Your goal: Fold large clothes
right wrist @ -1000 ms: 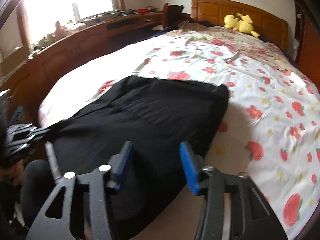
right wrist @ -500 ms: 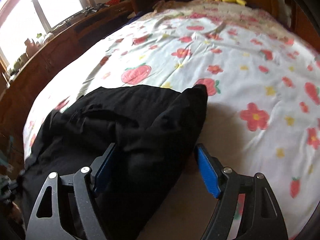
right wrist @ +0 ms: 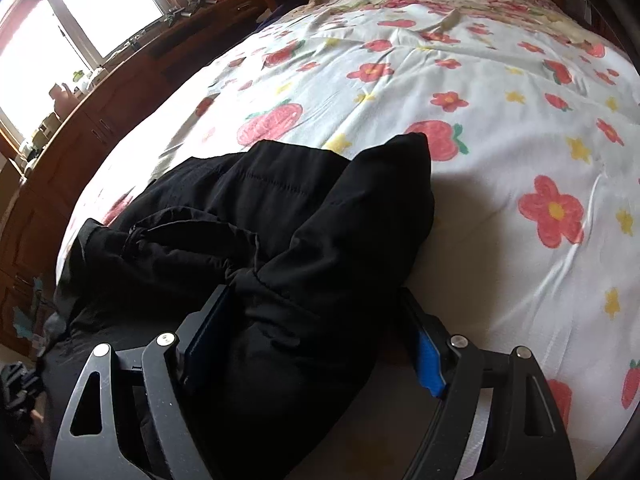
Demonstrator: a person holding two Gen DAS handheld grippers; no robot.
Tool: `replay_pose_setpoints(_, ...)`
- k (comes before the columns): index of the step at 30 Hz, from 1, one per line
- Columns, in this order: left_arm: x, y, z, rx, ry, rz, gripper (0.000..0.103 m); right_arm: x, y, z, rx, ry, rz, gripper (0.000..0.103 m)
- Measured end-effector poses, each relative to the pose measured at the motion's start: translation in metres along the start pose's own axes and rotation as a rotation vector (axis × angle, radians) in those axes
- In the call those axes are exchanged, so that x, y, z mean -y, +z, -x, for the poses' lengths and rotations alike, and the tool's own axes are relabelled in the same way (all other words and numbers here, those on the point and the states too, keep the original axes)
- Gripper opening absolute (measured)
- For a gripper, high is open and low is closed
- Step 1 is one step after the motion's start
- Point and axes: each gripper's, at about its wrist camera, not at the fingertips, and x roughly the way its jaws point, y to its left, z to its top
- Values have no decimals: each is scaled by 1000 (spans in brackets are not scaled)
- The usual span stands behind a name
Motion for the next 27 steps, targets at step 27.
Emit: replay_pose_setpoints(27, -10, -21, -11, -116, -127, 80, 44, -2, 2, -6, -17, -40, 19, 78)
